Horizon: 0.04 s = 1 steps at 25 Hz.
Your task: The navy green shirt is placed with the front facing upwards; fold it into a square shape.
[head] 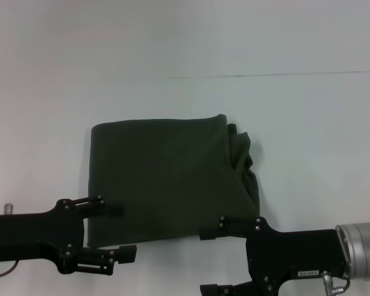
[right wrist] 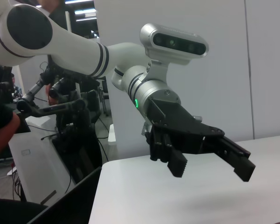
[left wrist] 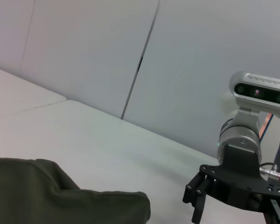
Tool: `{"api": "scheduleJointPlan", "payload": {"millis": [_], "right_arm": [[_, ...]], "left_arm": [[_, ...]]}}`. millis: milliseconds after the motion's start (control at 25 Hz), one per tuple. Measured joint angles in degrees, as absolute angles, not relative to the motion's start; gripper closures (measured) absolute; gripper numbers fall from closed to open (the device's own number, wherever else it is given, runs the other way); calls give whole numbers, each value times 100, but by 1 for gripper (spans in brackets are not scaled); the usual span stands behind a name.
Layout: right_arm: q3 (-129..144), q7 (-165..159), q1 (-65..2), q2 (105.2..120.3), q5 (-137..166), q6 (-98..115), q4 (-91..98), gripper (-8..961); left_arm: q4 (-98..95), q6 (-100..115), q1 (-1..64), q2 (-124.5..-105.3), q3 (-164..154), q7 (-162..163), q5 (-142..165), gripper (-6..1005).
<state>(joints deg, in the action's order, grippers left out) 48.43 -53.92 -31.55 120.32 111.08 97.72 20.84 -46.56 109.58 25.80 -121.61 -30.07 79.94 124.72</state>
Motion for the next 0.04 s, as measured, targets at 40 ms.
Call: {"api": "scheduleJointPlan", "payload": {"millis": [40], "right_arm": [[4843,-5386,-3153,12032,11108,9770,2068,23]], "left_arm": [[-4653,10958,2590,-12158,-3010,7994,12472,48]]}}
